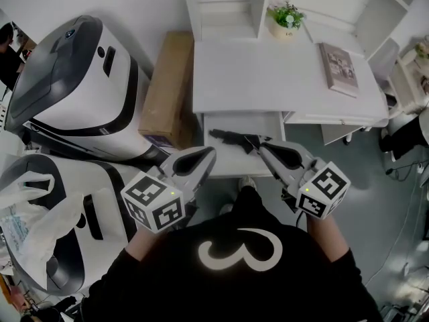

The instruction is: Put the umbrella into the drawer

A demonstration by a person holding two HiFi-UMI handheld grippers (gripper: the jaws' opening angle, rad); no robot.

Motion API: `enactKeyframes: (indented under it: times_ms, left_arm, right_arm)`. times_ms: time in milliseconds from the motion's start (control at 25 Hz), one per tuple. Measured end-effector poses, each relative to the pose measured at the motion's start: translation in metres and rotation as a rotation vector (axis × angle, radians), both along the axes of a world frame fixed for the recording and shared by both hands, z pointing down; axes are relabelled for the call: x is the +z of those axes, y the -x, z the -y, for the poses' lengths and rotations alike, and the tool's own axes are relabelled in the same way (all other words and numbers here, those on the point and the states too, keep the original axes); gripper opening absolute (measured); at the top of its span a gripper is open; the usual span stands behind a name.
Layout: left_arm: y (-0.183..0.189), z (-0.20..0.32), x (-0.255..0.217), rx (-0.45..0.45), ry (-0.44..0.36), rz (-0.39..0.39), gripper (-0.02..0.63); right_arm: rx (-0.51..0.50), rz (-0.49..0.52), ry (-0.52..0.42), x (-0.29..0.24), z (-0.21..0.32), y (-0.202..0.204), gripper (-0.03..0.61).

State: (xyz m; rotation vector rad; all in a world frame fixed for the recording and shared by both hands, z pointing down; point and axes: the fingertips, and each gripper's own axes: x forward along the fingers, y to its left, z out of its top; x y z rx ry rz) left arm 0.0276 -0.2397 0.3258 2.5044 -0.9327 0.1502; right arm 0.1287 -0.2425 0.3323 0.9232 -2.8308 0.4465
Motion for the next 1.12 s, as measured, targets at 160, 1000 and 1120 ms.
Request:
enactKeyframes:
  times_ms: [160,1000,1120]
  left_arm:
    - [0.0,-0.007,0.0,0.009,-0.004,-0.001,0.009]
    - [0.009,-0.024,0.008,0.007,0.018,-0.013,0.009]
    - [0.012,-0.023,0.01,0.0,0.027,-0.012,0.009]
  right_arm:
    - [0.01,-0.006,-0.024,-0.007,-0.004,0.005,0.003]
    - [0.015,-0.012,0.023,0.011,-0.021,0.012,0.003]
    - [0.013,-0.012,0.028,0.012,-0.02,0.013,0.003]
